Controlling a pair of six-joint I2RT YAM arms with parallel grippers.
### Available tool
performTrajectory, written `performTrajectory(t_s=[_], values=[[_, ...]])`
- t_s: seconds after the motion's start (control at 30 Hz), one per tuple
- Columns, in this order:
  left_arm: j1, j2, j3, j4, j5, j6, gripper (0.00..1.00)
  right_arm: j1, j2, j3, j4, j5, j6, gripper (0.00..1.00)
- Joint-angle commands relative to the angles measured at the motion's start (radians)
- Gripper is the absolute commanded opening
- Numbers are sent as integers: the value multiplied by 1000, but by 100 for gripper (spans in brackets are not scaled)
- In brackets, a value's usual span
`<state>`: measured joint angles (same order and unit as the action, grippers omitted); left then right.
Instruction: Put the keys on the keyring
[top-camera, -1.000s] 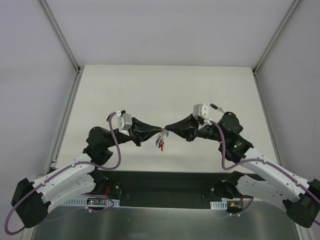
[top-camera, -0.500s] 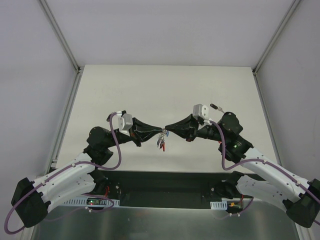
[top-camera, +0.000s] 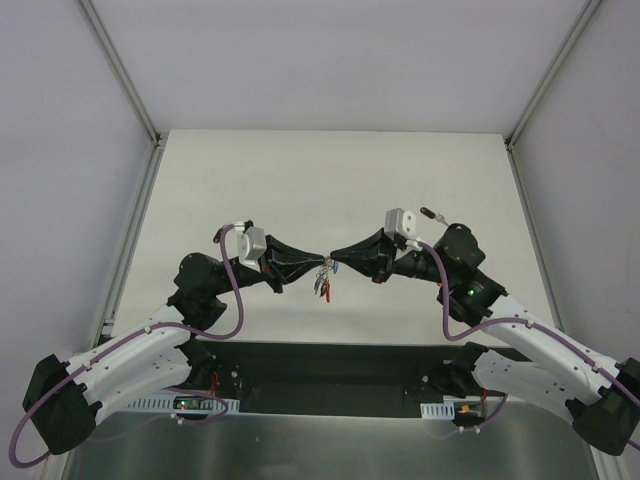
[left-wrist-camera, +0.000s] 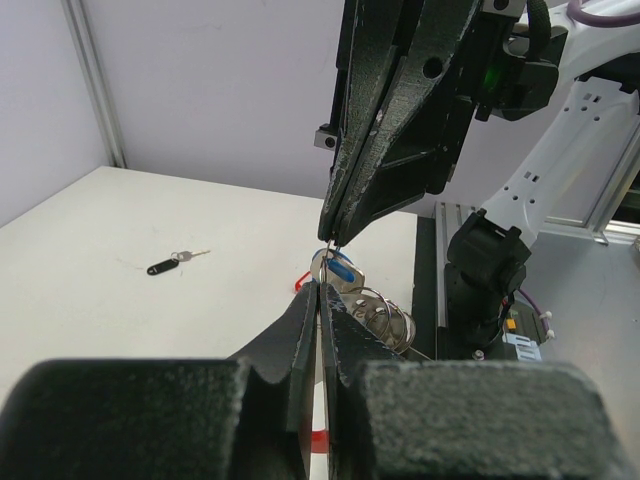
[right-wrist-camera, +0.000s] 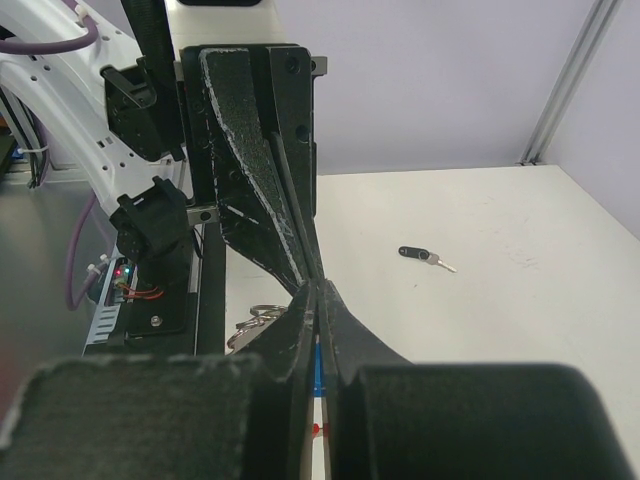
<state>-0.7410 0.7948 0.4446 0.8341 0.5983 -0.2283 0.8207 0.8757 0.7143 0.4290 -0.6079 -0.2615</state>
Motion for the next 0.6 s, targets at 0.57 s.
performTrajectory(t_s=[0.57], values=[[-12,-5,37,76,37,-13,0,3,-38,50,8,17,-44,1]])
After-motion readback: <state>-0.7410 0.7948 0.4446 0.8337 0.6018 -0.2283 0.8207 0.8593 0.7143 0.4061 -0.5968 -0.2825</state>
